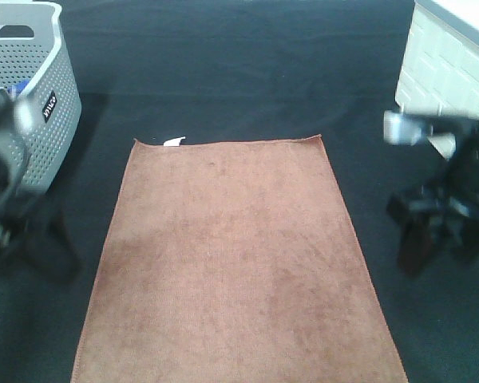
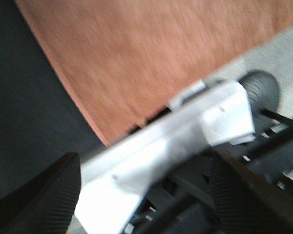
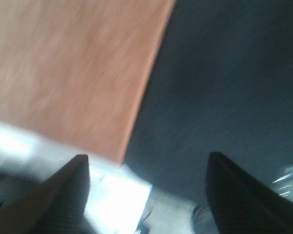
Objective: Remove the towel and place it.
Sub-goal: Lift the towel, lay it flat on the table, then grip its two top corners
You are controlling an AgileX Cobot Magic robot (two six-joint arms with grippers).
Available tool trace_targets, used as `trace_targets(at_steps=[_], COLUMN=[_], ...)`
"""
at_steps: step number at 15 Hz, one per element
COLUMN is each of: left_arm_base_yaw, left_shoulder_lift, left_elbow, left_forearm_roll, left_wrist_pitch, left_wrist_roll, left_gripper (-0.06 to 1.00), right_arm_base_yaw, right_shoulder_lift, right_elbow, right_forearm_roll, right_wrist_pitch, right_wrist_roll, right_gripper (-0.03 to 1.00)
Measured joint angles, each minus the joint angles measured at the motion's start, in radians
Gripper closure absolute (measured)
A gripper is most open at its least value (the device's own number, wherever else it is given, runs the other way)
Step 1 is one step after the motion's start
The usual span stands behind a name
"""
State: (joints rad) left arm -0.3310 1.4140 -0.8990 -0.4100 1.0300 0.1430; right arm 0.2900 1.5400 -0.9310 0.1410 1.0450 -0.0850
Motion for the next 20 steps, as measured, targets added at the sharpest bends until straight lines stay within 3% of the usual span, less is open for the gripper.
trace_targets(at_steps=[1,2,5,9,12,13,15,17,20], left_arm_base_yaw=[0.000,0.002,0.002,0.008,0.022,0.022,0.022,0.038,0.086], left_shoulder_lift=[0.035,0.121,0.209,0.243,0.414,0.540,0.648,0.809,0.977], left_elbow=[-0.075,-0.221,-0.351,-0.369,-0.557,-0.723,-0.862,-1.054,-1.207], left_forearm_roll=[0.071,0.159,0.235,0.257,0.268,0.265,0.265,0.265,0.244], left_wrist_pitch=[0.001,0.000,-0.055,-0.126,-0.115,-0.060,0.003,0.144,0.175], left_wrist_roll=[-0.029,-0.075,-0.109,-0.134,-0.135,-0.129,-0.126,-0.124,-0.108], left_gripper=[0.25,0.25,0.25,0.24,0.24,0.24,0.24,0.24,0.24], right_arm_base_yaw=[-0.016,-0.108,-0.200,-0.203,-0.203,-0.203,-0.203,-0.203,-0.203], right_shoulder_lift=[0.022,0.082,0.133,0.134,0.176,0.251,0.316,0.419,0.603], right_elbow=[-0.058,-0.187,-0.323,-0.363,-0.400,-0.483,-0.555,-0.650,-0.807], right_forearm_roll=[-0.029,-0.004,0.041,0.053,0.095,0.133,0.163,0.184,0.204], right_wrist_pitch=[0.002,0.024,0.015,-0.034,-0.088,-0.084,-0.081,-0.063,0.010], right_wrist_roll=[0.023,0.028,0.023,0.032,0.040,0.009,-0.015,-0.027,-0.088], right_gripper=[0.32,0.34,0.34,0.34,0.30,0.30,0.30,0.30,0.30])
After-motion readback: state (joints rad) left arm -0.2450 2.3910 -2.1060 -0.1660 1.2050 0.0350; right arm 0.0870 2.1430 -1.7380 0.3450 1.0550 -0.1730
